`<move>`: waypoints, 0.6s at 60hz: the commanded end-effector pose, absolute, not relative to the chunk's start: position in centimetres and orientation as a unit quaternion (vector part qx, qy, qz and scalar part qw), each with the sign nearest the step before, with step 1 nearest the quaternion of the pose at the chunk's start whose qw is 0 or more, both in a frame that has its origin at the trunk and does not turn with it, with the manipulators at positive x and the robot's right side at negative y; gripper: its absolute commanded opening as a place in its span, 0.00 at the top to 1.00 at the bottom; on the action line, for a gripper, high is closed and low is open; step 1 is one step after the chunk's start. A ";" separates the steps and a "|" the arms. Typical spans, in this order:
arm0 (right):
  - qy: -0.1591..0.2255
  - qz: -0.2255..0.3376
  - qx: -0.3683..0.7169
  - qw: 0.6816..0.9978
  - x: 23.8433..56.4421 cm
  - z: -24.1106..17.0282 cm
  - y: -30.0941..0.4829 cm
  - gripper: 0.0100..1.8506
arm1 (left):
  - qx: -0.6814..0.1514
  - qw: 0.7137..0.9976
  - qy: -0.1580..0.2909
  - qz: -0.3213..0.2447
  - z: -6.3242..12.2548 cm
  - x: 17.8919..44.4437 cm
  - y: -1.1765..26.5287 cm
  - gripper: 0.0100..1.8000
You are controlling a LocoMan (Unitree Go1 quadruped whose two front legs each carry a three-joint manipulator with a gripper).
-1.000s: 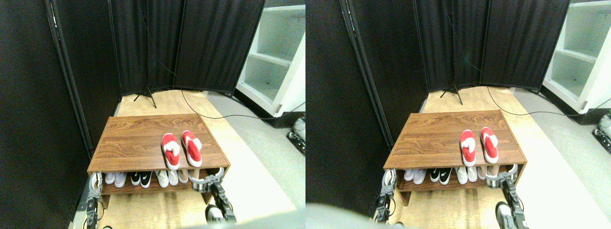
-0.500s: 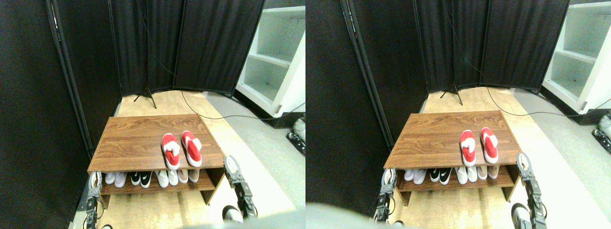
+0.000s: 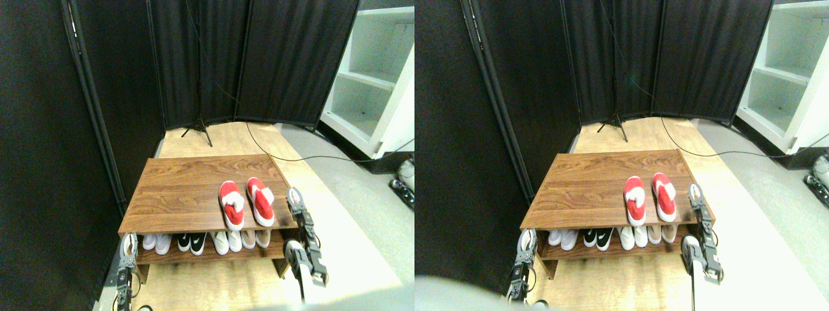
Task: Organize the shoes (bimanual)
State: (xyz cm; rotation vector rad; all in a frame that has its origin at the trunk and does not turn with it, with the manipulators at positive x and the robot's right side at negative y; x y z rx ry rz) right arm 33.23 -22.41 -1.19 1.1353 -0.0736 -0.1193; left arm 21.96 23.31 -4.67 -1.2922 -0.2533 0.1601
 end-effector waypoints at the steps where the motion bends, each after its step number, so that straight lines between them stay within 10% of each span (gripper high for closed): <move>1: -0.026 -0.081 0.547 0.833 34.6 -2.1 -22.0 1.00 | -0.598 0.788 -0.131 0.058 -4.2 22.3 23.3 0.97; 36: 0.056 -0.066 0.532 0.842 35.6 -4.3 -18.9 1.00 | -0.592 0.791 -0.138 0.063 -4.3 22.4 23.4 0.98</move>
